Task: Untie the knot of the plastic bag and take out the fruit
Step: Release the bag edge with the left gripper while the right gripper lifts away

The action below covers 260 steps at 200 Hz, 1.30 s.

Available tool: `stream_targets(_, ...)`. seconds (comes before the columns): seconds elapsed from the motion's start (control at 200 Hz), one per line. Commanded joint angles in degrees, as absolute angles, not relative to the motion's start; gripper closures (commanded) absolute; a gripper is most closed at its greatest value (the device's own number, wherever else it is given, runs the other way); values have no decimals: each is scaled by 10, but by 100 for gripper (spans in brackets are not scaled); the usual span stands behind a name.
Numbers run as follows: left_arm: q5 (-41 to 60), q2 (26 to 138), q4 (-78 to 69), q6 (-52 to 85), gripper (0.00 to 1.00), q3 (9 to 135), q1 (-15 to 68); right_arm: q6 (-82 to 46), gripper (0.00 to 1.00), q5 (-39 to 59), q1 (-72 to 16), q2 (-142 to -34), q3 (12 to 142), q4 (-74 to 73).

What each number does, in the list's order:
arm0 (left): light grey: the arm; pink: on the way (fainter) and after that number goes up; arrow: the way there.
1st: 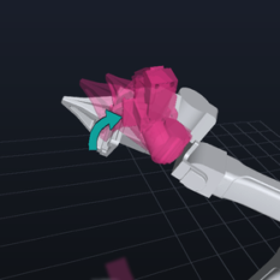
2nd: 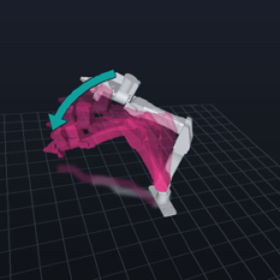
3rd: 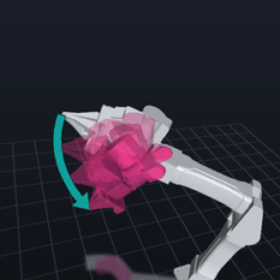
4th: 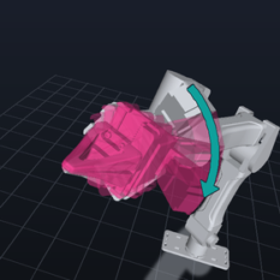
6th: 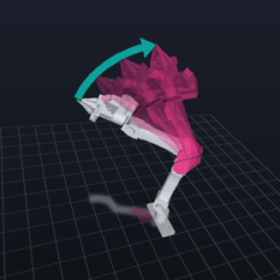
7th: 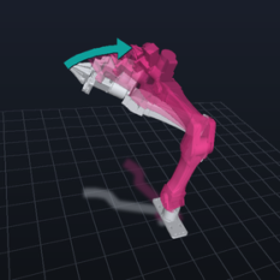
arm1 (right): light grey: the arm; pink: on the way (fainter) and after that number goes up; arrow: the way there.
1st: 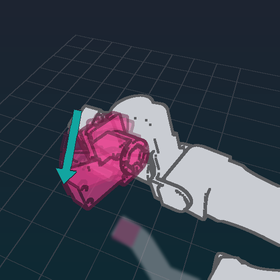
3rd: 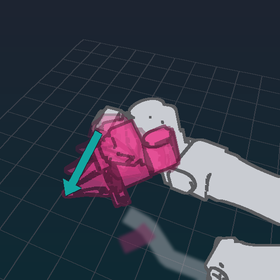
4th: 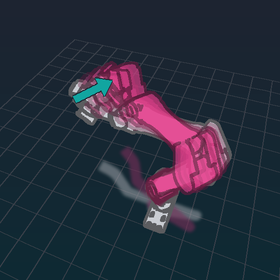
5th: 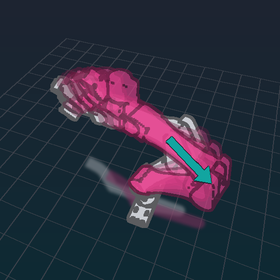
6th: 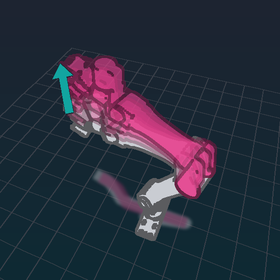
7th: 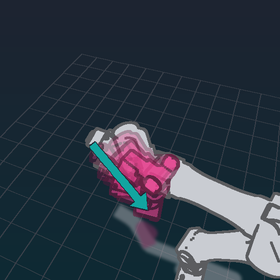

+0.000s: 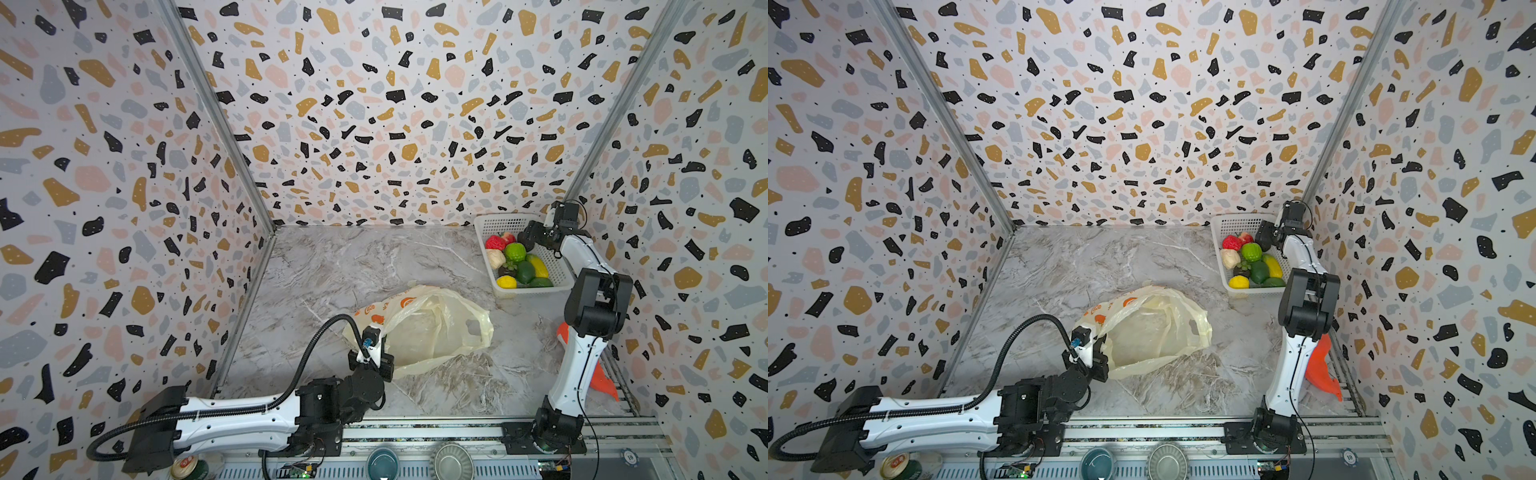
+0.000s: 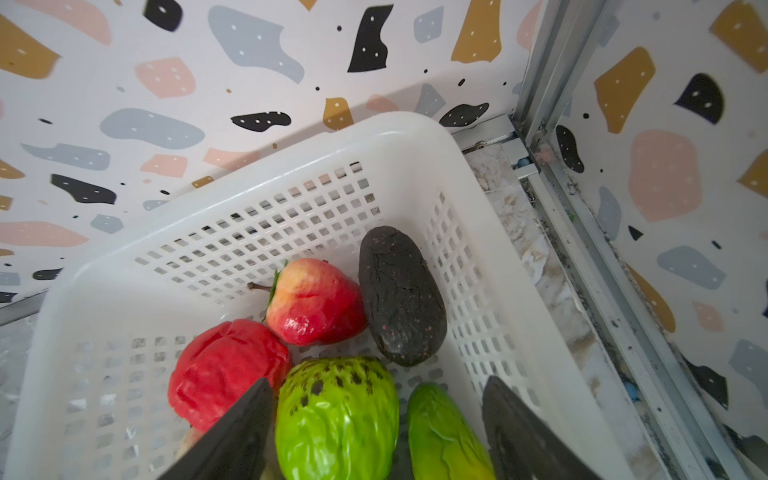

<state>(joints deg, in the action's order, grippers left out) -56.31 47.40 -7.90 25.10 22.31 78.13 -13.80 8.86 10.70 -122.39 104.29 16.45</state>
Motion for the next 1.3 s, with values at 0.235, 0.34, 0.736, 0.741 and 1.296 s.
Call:
stream_targets(0.235,-553,499,-196,206,100,203,723,-181,19,140,73,-971,809,85)
stream_targets(0.34,-517,522,-248,173,100,199,675,-190,17,148,55,-902,733,76)
stream_targets(0.736,-394,745,-455,116,100,257,501,-188,15,171,-3,-733,596,113)
stream_targets(0.741,-393,749,-456,115,100,258,500,-189,15,172,-3,-732,595,113)
stream_targets(1.296,-294,688,-344,55,0,322,487,-165,4,164,-8,-668,509,99)
